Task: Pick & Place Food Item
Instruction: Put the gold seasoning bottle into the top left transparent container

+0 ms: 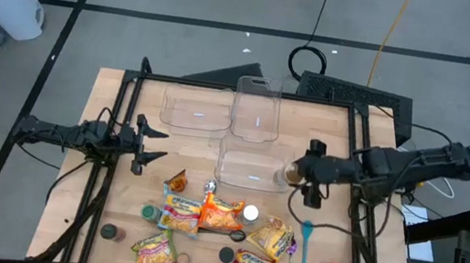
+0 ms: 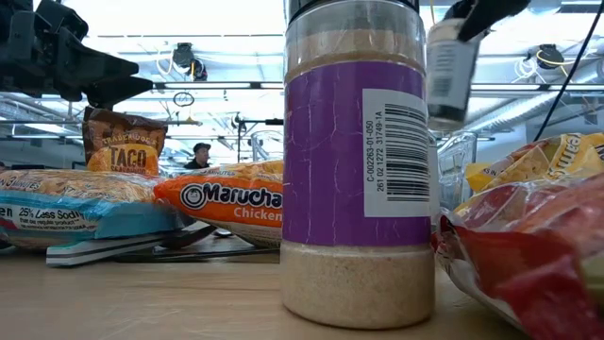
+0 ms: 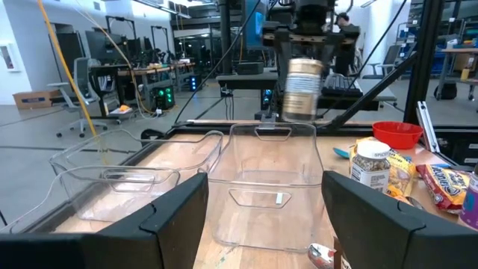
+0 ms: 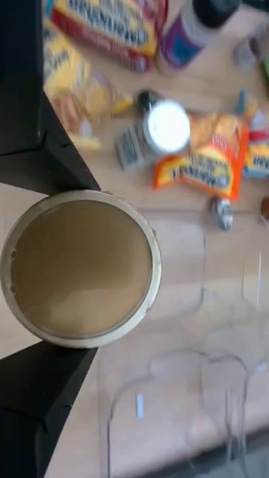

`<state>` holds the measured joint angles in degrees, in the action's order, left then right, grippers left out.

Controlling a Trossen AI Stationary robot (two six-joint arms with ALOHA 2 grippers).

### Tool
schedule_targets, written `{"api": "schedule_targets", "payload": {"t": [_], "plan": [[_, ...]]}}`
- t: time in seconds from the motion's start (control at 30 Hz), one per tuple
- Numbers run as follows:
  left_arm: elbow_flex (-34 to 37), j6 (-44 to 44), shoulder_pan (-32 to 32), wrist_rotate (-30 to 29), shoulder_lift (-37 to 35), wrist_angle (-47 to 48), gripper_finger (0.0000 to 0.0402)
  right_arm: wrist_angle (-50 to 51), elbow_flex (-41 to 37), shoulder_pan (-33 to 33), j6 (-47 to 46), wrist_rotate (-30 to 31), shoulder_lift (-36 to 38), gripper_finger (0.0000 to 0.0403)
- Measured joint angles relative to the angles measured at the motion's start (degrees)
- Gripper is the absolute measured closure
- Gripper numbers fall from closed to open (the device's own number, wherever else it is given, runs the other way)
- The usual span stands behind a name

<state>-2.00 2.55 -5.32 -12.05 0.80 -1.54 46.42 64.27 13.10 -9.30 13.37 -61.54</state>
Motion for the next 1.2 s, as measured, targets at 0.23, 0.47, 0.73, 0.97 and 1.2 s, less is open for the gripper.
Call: {"api": "schedule_targets", "payload": {"t": [0.23,0.47,0.73,0.97,1.2], "plan": [[0.0,0.0,0.0,0.0,0.0,0.0,0.0130,-4.1,0.0,-6.8,6.1,-4.5,-0.4,0.0133],[0.0,0.0,0.0,0.0,0.0,0.0,0.0130,-9.3,0.0,-12.8,10.5,-10.8,-0.8,0.0133],[0.0,0.0,0.0,0.0,0.0,0.0,0.0130,-16.2,0.0,-22.4,17.4,-18.5,-3.6,0.0135],[0.0,0.0,0.0,0.0,0.0,0.0,0.0130,-22.0,1.7,-32.9,23.6,-22.6,-12.0,0.0131],[0.0,0.0,0.0,0.0,0.0,0.0,0.0130,-19.3,5.3,-36.5,25.6,-22.3,-16.7,0.0135]]}}
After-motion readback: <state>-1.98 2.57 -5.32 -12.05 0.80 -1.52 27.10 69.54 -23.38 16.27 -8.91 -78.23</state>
